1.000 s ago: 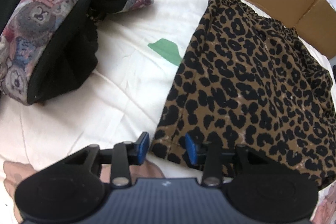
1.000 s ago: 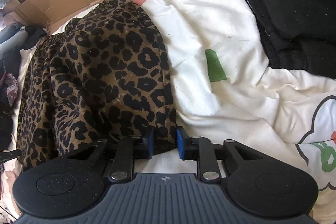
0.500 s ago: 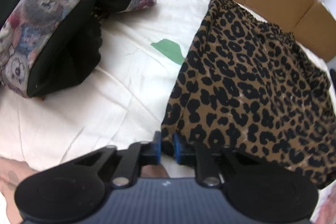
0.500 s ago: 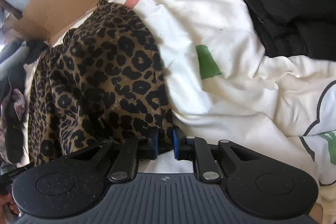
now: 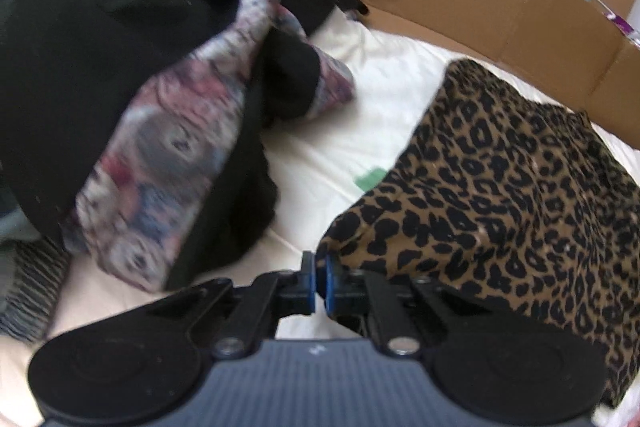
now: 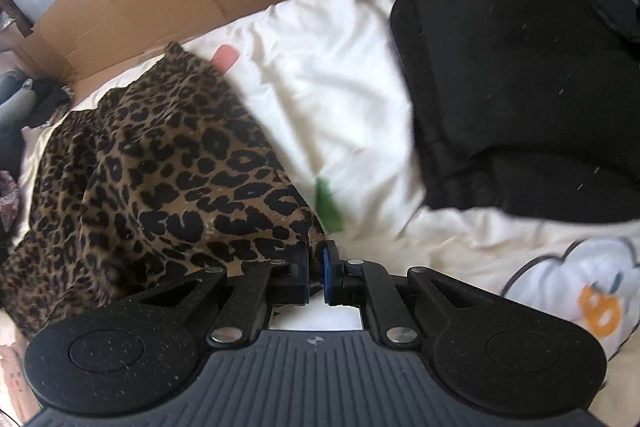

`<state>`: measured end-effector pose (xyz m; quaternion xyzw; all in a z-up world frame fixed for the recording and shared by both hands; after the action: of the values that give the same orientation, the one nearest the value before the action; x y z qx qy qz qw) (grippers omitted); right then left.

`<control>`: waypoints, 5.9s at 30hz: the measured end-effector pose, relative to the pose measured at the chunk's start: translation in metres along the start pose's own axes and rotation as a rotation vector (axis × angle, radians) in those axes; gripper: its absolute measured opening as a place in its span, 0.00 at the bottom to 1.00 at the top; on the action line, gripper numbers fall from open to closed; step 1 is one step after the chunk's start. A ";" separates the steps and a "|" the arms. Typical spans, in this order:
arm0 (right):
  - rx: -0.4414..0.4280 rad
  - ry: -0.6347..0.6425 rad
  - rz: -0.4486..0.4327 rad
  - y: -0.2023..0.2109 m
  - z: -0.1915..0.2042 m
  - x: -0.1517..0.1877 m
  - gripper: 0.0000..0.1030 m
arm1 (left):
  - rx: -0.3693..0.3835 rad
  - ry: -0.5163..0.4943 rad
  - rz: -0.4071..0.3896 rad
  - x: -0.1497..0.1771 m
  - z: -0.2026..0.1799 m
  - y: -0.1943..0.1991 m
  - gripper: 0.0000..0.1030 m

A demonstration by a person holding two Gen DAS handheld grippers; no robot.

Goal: Fold clothes

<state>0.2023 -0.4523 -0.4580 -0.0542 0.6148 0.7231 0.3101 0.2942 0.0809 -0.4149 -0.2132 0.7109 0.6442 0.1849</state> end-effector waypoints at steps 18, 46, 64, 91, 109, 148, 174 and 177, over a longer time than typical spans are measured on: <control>0.152 0.065 -0.066 0.006 -0.028 -0.038 0.03 | -0.003 0.002 -0.038 -0.021 -0.008 -0.016 0.05; -0.033 0.022 0.018 0.062 0.040 0.015 0.37 | 0.334 0.039 0.200 0.041 -0.118 0.036 0.26; -0.309 0.172 0.224 0.053 0.134 0.081 0.37 | 0.561 0.093 0.455 0.109 -0.194 0.024 0.42; -0.499 0.163 0.306 0.020 0.182 0.109 0.02 | 0.696 -0.259 0.414 0.131 -0.236 0.055 0.03; -0.441 0.204 0.427 0.011 0.167 0.132 0.05 | 0.662 -0.460 0.465 0.156 -0.233 0.052 0.12; -0.457 -0.371 0.414 -0.025 0.114 0.092 0.08 | 0.541 0.430 0.604 0.122 -0.166 -0.017 0.01; -0.384 -0.049 0.244 0.010 0.136 0.054 0.00 | 0.519 0.129 0.384 0.061 -0.198 -0.009 0.07; -0.382 0.015 0.235 0.001 0.156 0.051 0.01 | 0.520 0.070 0.366 0.064 -0.213 -0.012 0.08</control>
<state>0.2079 -0.2889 -0.4440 -0.0455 0.4710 0.8572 0.2030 0.2493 -0.1361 -0.4380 -0.0495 0.8841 0.4558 0.0899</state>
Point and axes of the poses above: each gripper's, at about its wrist camera, not at the fingertips, and y roughly against the way its jaws point, z to its left, x to its underside, the point moved 9 cm from there along -y, roughly the way its jaws point, and after that the axes turned 3 degrees about y, right-handed, at the moved point
